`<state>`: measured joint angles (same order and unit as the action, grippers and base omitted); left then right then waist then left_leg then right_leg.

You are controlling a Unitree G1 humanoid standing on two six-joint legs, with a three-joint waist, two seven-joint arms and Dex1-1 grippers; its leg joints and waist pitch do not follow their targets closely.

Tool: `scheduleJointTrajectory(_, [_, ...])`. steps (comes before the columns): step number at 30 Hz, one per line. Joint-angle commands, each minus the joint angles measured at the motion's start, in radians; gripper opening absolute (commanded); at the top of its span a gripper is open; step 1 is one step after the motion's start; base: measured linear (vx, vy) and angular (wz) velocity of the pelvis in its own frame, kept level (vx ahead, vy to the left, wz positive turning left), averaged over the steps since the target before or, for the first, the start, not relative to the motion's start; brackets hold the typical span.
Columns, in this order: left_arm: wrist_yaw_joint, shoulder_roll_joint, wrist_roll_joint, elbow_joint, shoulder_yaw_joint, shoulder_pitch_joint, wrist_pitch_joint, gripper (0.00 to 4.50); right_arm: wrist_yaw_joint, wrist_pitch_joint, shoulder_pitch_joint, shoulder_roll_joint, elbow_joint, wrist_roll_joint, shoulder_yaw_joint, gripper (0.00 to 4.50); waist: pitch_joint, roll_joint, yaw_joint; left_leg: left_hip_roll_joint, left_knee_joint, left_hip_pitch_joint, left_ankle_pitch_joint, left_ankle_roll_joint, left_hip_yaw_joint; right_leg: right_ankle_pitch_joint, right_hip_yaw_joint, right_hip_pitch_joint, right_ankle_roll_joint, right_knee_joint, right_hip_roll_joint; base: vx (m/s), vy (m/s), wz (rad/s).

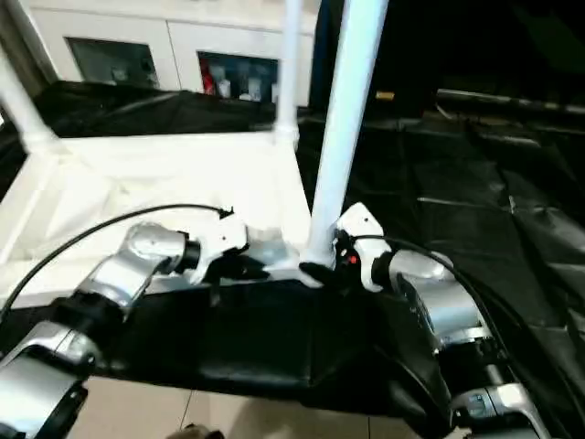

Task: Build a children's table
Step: Rotate leg to tighten

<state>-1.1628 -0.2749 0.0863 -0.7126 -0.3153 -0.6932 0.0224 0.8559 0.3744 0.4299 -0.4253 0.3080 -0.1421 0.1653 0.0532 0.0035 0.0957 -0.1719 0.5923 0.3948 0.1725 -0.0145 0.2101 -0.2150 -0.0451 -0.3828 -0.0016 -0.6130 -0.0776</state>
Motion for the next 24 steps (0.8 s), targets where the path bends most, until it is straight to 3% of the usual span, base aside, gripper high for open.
scheduleJointTrajectory(1, [-0.045,0.012,-0.033,0.046,-0.013,0.011,-0.013,0.0,0.02,0.021,0.006,-0.014,-0.027,-0.013,0.007,4.06,-0.064,-0.013,-0.002,-0.072,-0.069,-0.034,0.175,0.037,-0.033,-0.086,0.043,0.033,-0.258,0.066,-0.084,0.0,0.0,0.0])
scheduleJointTrajectory(3, [-0.047,0.009,-0.032,0.05,-0.013,0.015,-0.012,0.0,0.025,0.027,0.007,-0.017,-0.027,-0.012,0.012,4.06,-0.065,-0.012,-0.001,-0.072,-0.068,-0.033,0.158,0.039,-0.033,-0.064,0.043,0.034,-0.257,0.063,-0.084,0.0,0.0,0.0])
scheduleJointTrajectory(6, [-0.053,0.004,-0.034,0.063,-0.013,0.023,-0.003,0.0,0.035,0.039,0.006,-0.021,-0.033,-0.012,0.014,3.69,-0.067,-0.013,0.0,-0.07,-0.065,-0.032,0.129,0.053,-0.032,-0.024,0.042,0.034,-0.26,0.058,-0.083,0.0,0.0,0.0])
scheduleJointTrajectory(15, [-0.063,-0.002,-0.038,0.091,-0.013,0.037,0.021,0.0,0.057,0.049,-0.002,-0.024,-0.043,-0.017,0.018,2.94,-0.066,-0.013,-0.003,-0.07,-0.065,-0.032,0.139,0.047,-0.033,-0.06,0.042,0.034,-0.255,0.061,-0.083,0.0,0.0,0.0])
scheduleJointTrajectory(20, [-0.072,-0.006,-0.038,0.099,-0.017,0.04,0.033,0.0,0.055,0.055,-0.01,-0.018,-0.049,-0.019,0.018,2.78,-0.067,-0.013,-0.003,-0.069,-0.063,-0.032,0.126,0.055,-0.032,-0.04,0.041,0.034,-0.259,0.059,-0.082,0.0,0.0,0.0])
scheduleJointTrajectory(24, [-0.022,0.011,-0.027,0.084,-0.01,0.034,0.048,0.0,-0.016,0.083,-0.016,0.028,-0.032,-0.03,-0.018,2.77,-0.067,-0.012,-0.005,-0.07,-0.064,-0.033,0.13,0.051,-0.033,-0.049,0.041,0.033,-0.261,0.06,-0.082,0.0,0.0,0.0])
